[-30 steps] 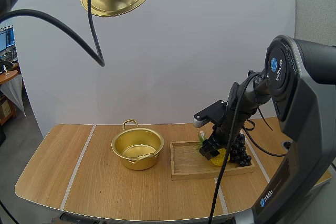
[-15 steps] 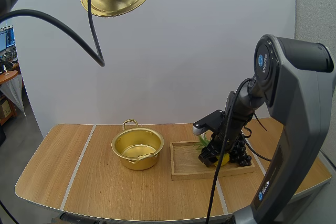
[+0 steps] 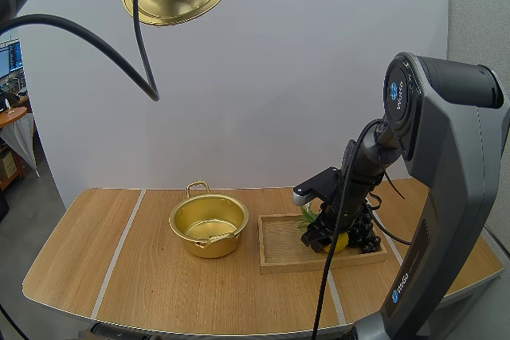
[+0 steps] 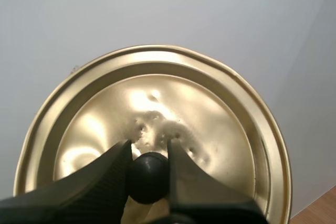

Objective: Open the pot, put the pineapple inside, and close it

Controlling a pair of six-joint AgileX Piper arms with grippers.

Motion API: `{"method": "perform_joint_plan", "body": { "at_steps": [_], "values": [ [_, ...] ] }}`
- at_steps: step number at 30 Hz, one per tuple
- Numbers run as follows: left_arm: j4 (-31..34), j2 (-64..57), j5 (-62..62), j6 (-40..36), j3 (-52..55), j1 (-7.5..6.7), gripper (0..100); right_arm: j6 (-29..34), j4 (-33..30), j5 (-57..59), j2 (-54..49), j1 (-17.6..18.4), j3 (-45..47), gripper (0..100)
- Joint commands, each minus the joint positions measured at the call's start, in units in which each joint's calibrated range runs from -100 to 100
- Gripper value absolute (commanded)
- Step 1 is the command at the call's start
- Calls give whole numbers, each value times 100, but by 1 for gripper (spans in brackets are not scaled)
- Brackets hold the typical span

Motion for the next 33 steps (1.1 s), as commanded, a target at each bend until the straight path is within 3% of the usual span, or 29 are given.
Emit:
{"method": "perform_joint_plan", "body": {
  "at_steps": [1, 8, 16, 21, 33],
  "values": [
    [-17, 12, -197, -56, -44, -1, 0, -41, 9, 181, -226, 4, -26, 0],
    [-17, 12, -197, -56, -44, -1, 0, -41, 52, 280, -1337, 190, -26, 0],
    [-17, 12, -197, -56, -44, -1, 0, 298, 230, 488, -2492, 944, -128, 0],
    [-17, 12, -197, -56, -44, -1, 0, 867, 230, 1347, -2506, 1455, -786, 0],
    [-17, 12, -197, -56, -44, -1, 0, 1599, 218, 1368, -1697, 2326, -1732, 0]
  ]
}}
